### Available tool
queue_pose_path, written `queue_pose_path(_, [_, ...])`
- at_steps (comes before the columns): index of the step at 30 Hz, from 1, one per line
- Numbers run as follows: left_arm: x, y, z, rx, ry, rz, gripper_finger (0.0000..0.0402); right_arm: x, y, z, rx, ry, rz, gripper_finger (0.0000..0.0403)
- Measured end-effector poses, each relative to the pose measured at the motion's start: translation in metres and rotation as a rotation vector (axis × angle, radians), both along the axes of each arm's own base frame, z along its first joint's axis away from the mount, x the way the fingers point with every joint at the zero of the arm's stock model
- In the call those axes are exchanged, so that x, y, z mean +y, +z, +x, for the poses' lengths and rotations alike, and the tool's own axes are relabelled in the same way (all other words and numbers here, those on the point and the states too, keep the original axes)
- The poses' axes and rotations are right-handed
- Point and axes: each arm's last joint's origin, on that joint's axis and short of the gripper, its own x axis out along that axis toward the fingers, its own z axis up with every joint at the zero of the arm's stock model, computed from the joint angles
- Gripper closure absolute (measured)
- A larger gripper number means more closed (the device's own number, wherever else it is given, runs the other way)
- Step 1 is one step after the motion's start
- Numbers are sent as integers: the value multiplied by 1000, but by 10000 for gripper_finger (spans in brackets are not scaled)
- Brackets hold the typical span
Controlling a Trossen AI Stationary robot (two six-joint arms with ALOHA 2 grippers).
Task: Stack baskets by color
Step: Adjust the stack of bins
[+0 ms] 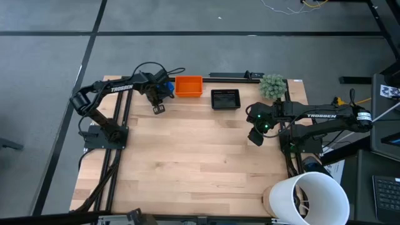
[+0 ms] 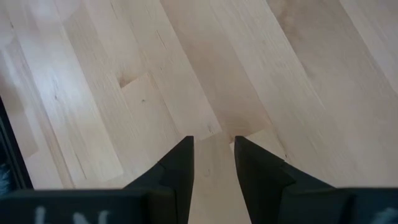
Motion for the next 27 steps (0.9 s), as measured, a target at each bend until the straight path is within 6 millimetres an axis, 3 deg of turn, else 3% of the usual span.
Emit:
queue_pose_path(5, [10,-11,-19,82,60,32,401,0,0,0,-1,-1,0,288])
queue_pose_path(11, [26,-10,-37,139,115,92,401,-1,2,3,-36,2,-9,288])
queue_pose_path(18, [39,-9,-44,121,132,142,401,-6,9,20,-206,5,-166,288])
queue_pose_path(22, [38,-2,-46,96,142,158,401,-11,-2,30,-157,38,-283,288])
queue_pose_path(27, [17,23,-37,-57,107,157,401,-22,-27,59,-121,116,-347,288])
